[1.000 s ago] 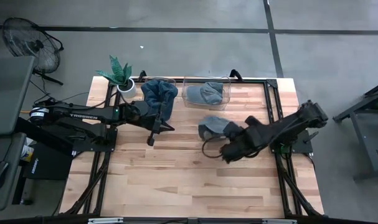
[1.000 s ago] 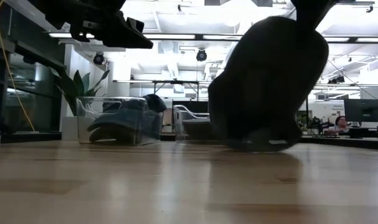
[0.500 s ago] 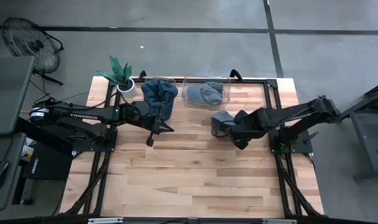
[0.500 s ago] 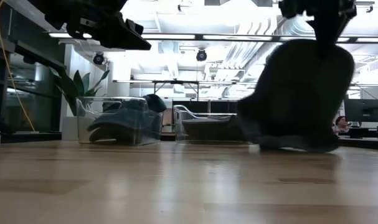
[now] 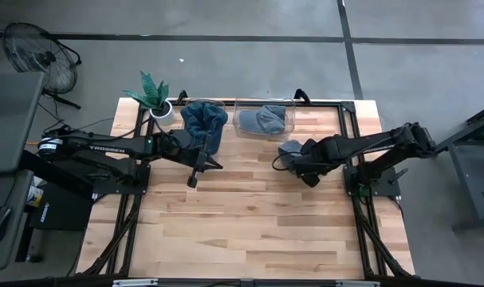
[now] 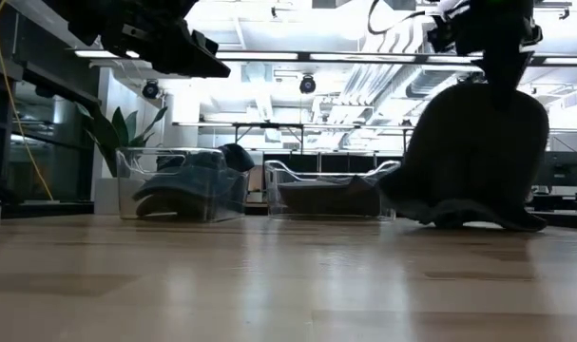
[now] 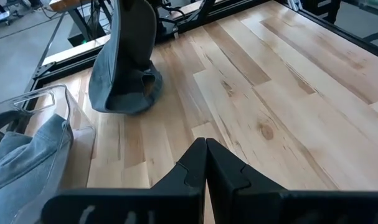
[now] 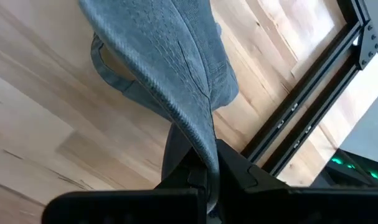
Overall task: Pick & Place hat
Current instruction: Put the gray cap into the right transparent bin
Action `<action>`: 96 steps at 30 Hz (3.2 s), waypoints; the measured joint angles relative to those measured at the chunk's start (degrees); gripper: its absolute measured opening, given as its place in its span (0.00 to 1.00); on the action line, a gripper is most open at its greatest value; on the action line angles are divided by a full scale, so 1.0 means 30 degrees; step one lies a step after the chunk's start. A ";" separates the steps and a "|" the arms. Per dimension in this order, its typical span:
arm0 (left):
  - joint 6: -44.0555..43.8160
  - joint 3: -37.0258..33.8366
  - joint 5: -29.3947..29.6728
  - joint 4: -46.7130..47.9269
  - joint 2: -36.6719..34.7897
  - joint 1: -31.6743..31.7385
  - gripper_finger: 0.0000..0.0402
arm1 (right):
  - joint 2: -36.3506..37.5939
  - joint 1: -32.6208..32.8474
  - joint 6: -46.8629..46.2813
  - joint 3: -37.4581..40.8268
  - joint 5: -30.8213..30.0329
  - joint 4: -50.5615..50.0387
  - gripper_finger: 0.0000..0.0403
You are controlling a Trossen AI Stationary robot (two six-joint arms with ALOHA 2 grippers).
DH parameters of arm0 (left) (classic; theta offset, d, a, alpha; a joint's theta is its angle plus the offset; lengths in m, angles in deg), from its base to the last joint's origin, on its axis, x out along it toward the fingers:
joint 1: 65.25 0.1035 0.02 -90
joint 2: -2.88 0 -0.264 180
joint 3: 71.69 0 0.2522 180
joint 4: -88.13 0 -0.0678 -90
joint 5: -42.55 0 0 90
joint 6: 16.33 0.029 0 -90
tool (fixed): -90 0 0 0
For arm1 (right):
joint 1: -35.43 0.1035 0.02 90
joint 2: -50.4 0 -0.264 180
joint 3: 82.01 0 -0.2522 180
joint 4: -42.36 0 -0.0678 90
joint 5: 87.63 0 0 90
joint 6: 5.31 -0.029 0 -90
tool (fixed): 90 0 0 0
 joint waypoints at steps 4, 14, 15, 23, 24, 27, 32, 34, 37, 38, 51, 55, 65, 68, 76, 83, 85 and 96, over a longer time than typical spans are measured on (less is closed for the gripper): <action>0.0000 -0.0005 0.0012 -0.0097 0.0477 0.0004 0.00 | 0.0000 0.0713 0.0007 -0.1106 -0.0483 0.0007 0.01; 0.0000 -0.0015 0.0029 -0.0096 0.1833 0.0004 0.00 | 0.0000 0.4216 -0.0444 -0.4934 -0.3622 0.0021 0.01; 0.0000 -0.0015 0.0036 -0.0089 0.1886 -0.0003 0.00 | 0.0000 0.4625 -0.0478 -0.5248 -0.4309 0.0008 0.01; -0.0244 -0.0015 0.0029 -0.0594 0.1894 -0.0003 0.00 | -0.0007 0.7827 0.0508 -0.6704 -1.1352 0.0015 0.01; -0.0482 -0.0015 0.0029 -0.0804 0.1894 -0.0003 0.00 | -0.0007 0.8147 0.1017 -0.6704 -1.2179 0.0021 0.01; -0.0973 -0.0012 0.0019 -0.1289 0.1894 -0.0001 0.00 | -0.0140 0.9008 0.2896 -0.6609 -1.4561 0.0141 0.01; -0.1524 -0.0007 0.0140 -0.1861 0.1894 0.0004 0.00 | -0.0204 1.0210 0.6286 -0.5466 -1.8314 0.1703 0.01; -0.1898 -0.0007 0.1138 -0.2127 0.1894 -0.0002 0.00 | -0.0204 1.0583 0.7729 -0.4931 -1.9501 0.2774 0.01; -0.2870 -0.0007 0.3872 -0.3011 0.1894 0.0012 0.00 | -0.0204 1.0841 1.0103 -0.3960 -2.0646 0.5186 0.01; -0.3073 -0.0007 0.4757 -0.3211 0.1894 0.0022 0.00 | -0.0204 1.0935 1.0888 -0.3635 -2.1051 0.6042 0.01; -0.6253 -0.0006 0.0556 -0.5273 0.1887 0.4167 0.00 | -0.0204 1.1391 1.5461 -0.1031 -2.3469 1.0312 0.01; -0.8458 0.0000 -0.4356 -0.5590 0.1880 0.6617 0.00 | -0.0204 1.1349 1.5426 -0.0153 -2.3504 1.0582 0.01; -1.2260 0.0000 -0.8356 -0.7542 0.1872 0.7887 0.00 | -0.0204 0.8484 1.9189 0.0400 -2.3661 1.2412 0.01; -1.2641 0.0000 -0.8369 -0.7803 0.1871 0.7887 0.03 | -0.0327 0.7401 2.2089 0.0393 -2.3672 1.4080 0.01; -1.5358 0.0000 -0.8357 -1.0143 0.1872 0.7880 0.32 | -0.1725 0.4801 2.7294 0.0385 -2.3635 1.7548 0.01; -1.9605 0.0007 -0.6770 -1.1370 0.2168 0.7228 0.59 | -0.2929 0.2170 2.7576 0.0385 -2.3626 1.8805 0.01; -2.0267 -0.0007 -0.5875 -1.1240 0.2349 0.6940 0.63 | -0.3024 0.1566 2.7576 0.0385 -2.3635 1.9082 0.01; -2.4644 0.0371 -0.1080 -1.3917 0.4232 0.5869 0.66 | -0.3020 0.0050 3.0100 0.0385 -2.3661 2.1938 0.01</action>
